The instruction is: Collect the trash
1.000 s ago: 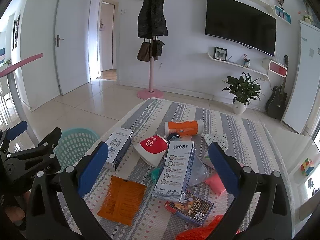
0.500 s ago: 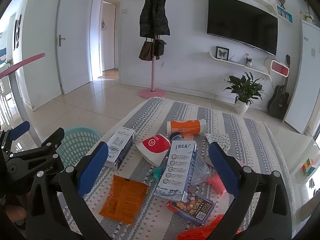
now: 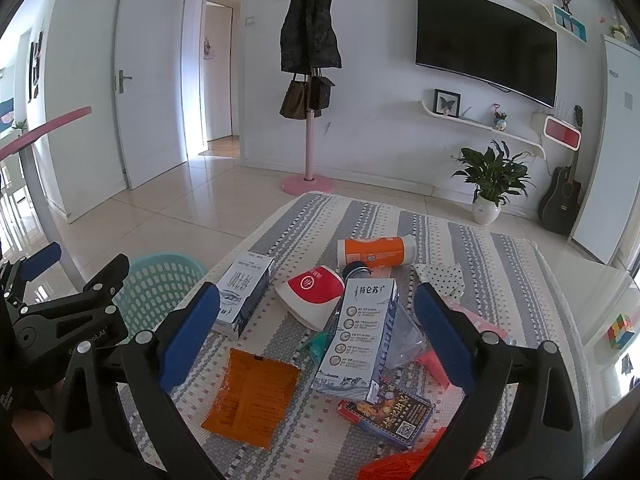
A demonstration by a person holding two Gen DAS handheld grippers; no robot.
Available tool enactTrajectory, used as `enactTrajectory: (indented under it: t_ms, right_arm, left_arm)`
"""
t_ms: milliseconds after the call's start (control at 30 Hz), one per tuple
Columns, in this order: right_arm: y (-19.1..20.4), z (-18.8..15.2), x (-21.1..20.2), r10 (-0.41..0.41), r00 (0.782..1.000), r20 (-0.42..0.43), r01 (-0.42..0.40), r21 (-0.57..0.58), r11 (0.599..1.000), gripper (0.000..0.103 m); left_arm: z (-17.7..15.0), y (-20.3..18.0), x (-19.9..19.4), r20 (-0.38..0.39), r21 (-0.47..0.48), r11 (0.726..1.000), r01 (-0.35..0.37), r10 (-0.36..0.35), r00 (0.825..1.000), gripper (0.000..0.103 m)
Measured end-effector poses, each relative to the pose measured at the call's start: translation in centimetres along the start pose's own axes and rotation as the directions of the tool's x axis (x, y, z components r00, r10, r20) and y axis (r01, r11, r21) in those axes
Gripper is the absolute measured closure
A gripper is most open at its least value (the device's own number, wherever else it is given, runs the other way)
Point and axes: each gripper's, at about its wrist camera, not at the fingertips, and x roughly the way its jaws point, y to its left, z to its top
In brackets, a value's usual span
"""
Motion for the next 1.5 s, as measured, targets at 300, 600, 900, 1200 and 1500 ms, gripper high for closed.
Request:
enactTrajectory:
  t_ms: [300,600,900,1200,1500]
  right_arm:
    - [0.0,0.0,0.0,0.0,1.0,0.0,0.0,0.0,1.0,0.01]
    - [0.0,0.0,0.0,0.0,1.0,-0.001,0.0,0.001,1.0,0.01]
    - [-0.2,0.1,-0.2,-0.017,1.0,0.011,0.017,0.01,1.0,0.015]
    - [-4.3,0.7,0.1,-0.076,0.997,0.002,0.075,0.117,0.99,0.032]
    - [-9.4,0.4,1.8,-0.122,0.99,-0.069,0.136,0.245,0.96,0.037]
  left_arm:
    - [0.0,0.1,0.1,-0.004,-0.002,1.0,0.001,-0.001,1.0,0.007]
    - [0.0,0.1,0.1,-0.002,0.001,1.0,-0.004,0.004,1.0,0.007]
    - [0.2,0.5,0.4,-0.007,0.005,1.0,-0.02,0.02,1.0,0.007]
    - [3.5,2.7,2.4,-0.132,-0.063,0.989,0.135,-0.142,0.981,0.008]
    - [2.9,-4.1,11.4,-0.397,-0.049,0.913,0.404,-0.389,0.831,0.017]
